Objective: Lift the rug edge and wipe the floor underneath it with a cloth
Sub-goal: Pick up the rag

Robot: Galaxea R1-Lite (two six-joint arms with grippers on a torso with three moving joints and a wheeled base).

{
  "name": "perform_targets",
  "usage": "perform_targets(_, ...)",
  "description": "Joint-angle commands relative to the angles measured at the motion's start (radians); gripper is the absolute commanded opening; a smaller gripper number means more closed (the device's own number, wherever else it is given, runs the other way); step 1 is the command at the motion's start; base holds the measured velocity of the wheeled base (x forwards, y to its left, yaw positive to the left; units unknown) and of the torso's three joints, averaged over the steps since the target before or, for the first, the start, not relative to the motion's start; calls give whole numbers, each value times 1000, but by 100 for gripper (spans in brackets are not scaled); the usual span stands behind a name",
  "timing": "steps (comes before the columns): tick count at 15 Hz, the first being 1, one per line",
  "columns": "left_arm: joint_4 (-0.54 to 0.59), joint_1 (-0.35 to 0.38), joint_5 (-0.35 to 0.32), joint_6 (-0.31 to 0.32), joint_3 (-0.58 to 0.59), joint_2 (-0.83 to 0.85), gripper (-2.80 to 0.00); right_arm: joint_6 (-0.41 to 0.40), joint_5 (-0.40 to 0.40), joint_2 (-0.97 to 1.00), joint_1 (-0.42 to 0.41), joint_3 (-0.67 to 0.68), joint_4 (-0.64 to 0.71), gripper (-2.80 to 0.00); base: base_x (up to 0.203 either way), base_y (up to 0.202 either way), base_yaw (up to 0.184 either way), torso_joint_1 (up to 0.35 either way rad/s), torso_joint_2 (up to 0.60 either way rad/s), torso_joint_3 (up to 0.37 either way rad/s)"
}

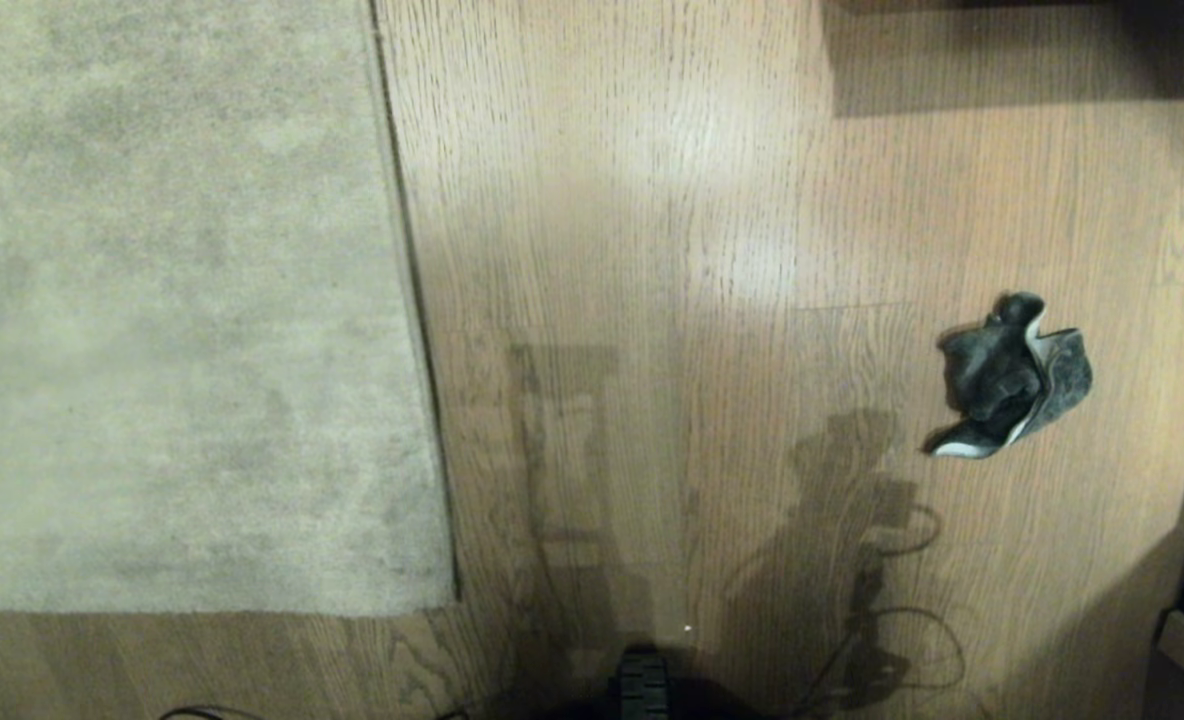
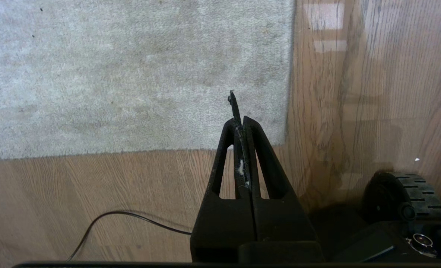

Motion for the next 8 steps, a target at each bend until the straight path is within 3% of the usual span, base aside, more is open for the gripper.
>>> perform_targets(1,0,0,0,0,0,1,-280,0,0,1,0,0,0,-280,0,0,0,0,0,0)
perform_targets(8,0,0,0,0,0,0,-280,0,0,1,0,0,0,-280,0,0,0,0,0,0)
